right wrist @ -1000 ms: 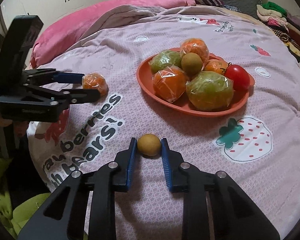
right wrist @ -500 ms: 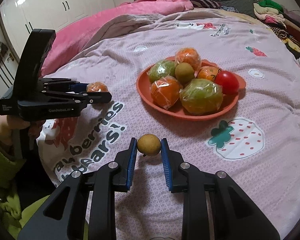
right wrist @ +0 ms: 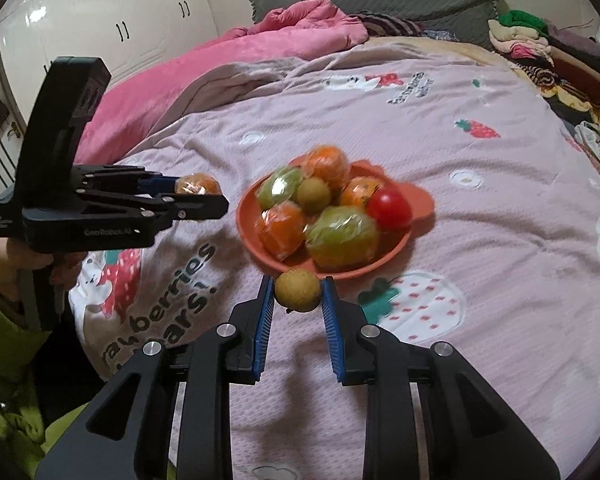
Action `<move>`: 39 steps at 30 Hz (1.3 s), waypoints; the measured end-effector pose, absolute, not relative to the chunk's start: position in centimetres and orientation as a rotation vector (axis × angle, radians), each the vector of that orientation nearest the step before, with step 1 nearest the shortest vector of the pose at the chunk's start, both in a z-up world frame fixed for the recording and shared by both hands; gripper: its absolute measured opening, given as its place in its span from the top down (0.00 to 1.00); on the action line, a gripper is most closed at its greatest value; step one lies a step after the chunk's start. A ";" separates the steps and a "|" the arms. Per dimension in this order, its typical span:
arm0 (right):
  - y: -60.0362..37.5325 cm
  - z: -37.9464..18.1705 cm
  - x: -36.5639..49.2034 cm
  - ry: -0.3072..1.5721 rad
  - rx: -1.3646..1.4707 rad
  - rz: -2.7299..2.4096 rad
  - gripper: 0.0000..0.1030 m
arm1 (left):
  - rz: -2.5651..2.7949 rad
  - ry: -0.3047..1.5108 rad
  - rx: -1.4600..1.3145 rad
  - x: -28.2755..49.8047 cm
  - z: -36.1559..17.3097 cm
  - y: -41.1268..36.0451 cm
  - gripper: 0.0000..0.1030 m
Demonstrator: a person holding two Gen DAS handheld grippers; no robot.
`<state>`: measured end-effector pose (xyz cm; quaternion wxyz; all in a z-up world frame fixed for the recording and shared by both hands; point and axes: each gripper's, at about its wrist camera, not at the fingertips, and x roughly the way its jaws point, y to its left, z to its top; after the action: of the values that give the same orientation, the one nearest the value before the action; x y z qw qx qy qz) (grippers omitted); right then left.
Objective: Organize fruits
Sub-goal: 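Carry the orange and brown fruit over the plate and lower them with both grippers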
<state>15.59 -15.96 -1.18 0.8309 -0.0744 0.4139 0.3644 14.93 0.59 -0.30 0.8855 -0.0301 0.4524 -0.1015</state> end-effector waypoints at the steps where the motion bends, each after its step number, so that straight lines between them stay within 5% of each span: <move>1: -16.0 -1.0 15.8 0.873 -0.158 0.771 0.77 | -0.214 0.941 -0.064 15.1 -0.3 0.4 0.69; 39: -13.3 -0.1 21.4 0.832 -0.212 0.727 0.77 | -0.265 0.921 -0.114 17.4 -1.7 -0.3 0.63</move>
<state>21.36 -13.30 -0.12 0.8460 -0.1003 0.3942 0.3446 17.42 -0.32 -1.71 0.8858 -0.0547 0.4428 -0.1275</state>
